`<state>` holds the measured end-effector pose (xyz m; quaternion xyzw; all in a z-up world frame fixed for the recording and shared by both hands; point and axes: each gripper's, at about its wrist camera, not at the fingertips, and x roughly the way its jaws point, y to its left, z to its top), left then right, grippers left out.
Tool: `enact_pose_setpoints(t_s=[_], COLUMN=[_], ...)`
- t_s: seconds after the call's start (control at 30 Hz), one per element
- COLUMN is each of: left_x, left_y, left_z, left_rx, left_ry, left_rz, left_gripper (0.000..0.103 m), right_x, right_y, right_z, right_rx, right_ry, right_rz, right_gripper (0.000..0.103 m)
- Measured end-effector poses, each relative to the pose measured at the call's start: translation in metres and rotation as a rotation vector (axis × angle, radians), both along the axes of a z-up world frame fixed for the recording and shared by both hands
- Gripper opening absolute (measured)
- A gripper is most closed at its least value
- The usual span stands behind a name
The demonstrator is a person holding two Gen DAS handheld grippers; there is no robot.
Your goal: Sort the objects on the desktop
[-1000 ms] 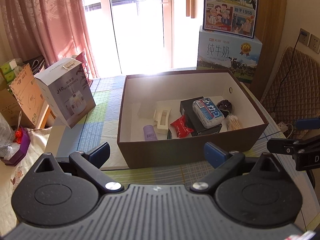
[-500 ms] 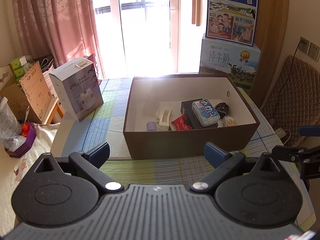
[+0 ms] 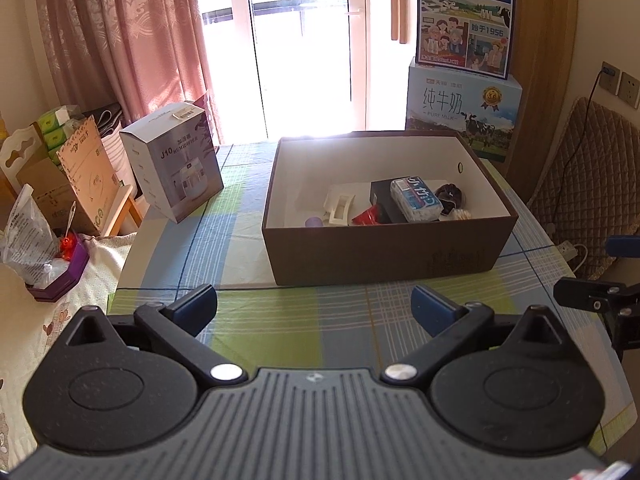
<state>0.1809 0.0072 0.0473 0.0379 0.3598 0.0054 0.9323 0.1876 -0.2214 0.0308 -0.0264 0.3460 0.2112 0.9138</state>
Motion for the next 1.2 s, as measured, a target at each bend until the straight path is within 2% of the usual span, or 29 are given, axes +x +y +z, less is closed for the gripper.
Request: enact_pose_setpoints(t_s=[0.43, 1.2], left_x=[-0.024, -0.040], left_y=[-0.001, -0.017], left_z=[-0.001, -0.024], left_rx=[0.025, 0.040], left_ry=[0.005, 0.088], left_rz=[0.010, 0.017], left_gripper=[0.102, 0.102], right_x=[-0.021, -0.031], right_y=[-0.013, -0.019], right_z=[-0.006, -0.021], right_rx=[0.005, 0.013], right_ry=[0.004, 0.052], right_rz=[-0.003, 0.005], right_gripper=[0.101, 0.101])
